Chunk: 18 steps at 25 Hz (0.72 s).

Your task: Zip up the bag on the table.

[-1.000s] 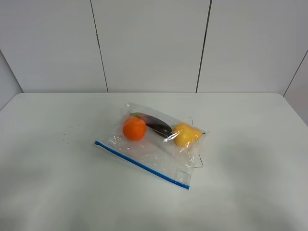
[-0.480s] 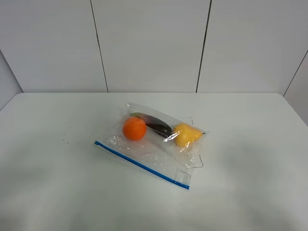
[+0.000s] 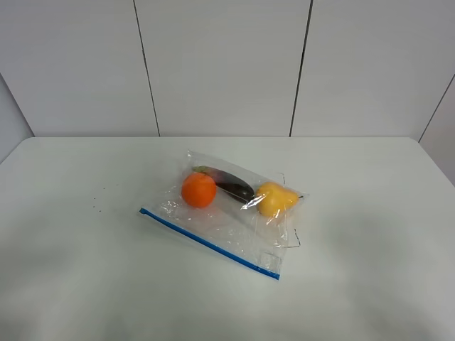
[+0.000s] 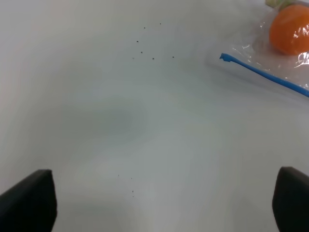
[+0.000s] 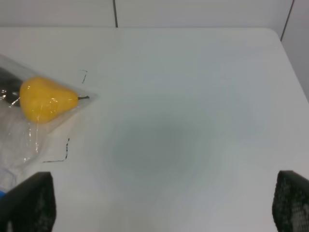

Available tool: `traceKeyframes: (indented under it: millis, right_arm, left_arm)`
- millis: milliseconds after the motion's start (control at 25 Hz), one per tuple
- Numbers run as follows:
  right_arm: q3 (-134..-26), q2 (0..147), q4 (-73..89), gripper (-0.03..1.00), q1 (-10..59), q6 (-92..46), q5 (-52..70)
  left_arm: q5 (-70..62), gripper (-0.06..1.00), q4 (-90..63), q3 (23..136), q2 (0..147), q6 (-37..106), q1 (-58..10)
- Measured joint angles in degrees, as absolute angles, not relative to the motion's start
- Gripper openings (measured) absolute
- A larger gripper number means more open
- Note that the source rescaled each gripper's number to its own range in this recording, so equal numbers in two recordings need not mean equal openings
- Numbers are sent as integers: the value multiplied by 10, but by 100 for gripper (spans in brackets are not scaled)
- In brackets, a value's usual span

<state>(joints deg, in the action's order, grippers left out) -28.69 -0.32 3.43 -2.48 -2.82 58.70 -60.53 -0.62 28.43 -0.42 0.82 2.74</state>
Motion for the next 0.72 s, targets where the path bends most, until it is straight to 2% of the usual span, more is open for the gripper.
traceKeyframes:
  millis: [720]
  right_arm:
    - [-287,-3,35,100,-25,-28,587]
  left_arm:
    - [-605,100,-6,284,-4,8,27]
